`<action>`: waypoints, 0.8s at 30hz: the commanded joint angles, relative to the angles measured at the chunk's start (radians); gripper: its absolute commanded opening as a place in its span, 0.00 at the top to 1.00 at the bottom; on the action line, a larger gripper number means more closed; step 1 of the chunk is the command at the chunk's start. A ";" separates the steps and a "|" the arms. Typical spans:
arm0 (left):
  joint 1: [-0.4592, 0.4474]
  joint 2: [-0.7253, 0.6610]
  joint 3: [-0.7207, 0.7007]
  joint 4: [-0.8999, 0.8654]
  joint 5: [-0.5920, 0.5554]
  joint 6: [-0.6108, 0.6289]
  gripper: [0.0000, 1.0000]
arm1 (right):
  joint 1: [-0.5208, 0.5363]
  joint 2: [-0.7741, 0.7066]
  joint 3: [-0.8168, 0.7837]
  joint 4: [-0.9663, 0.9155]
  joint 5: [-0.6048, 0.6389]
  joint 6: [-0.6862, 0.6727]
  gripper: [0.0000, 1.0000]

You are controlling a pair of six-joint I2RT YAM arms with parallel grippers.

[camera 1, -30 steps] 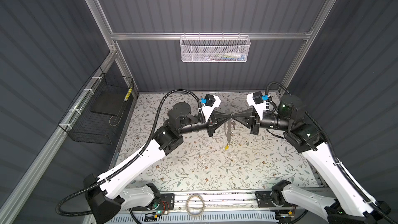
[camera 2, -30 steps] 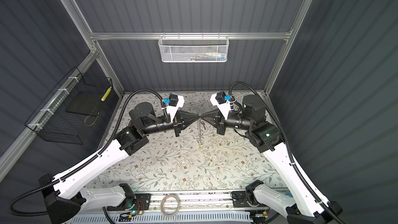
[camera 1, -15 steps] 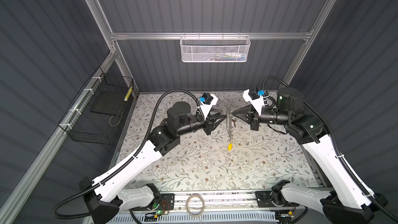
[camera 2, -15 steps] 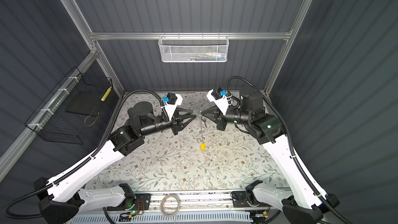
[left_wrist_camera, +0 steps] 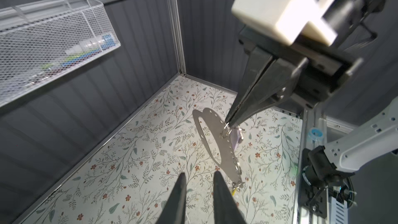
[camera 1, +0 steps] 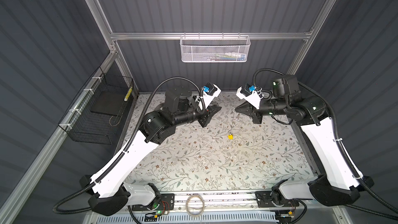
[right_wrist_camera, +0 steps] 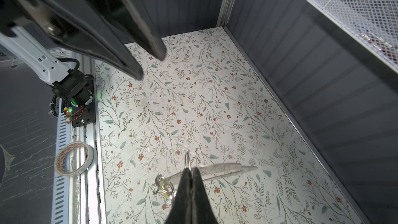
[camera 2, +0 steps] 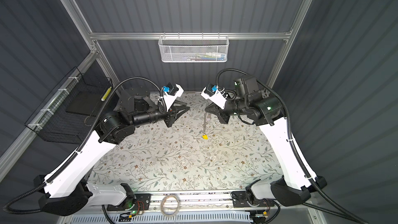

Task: Attach keys to a key ring
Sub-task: Insert the key into the keyring.

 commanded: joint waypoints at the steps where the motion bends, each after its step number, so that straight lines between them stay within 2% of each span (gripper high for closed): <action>1: -0.002 0.029 0.075 -0.086 0.101 0.062 0.77 | 0.004 -0.001 0.035 -0.057 -0.069 -0.050 1.00; 11: -0.002 0.074 0.122 -0.104 0.288 0.094 0.69 | 0.004 -0.003 0.028 -0.052 -0.156 -0.050 1.00; 24: 0.000 0.142 0.159 -0.112 0.327 0.097 0.71 | 0.005 -0.004 0.020 -0.040 -0.206 -0.046 1.00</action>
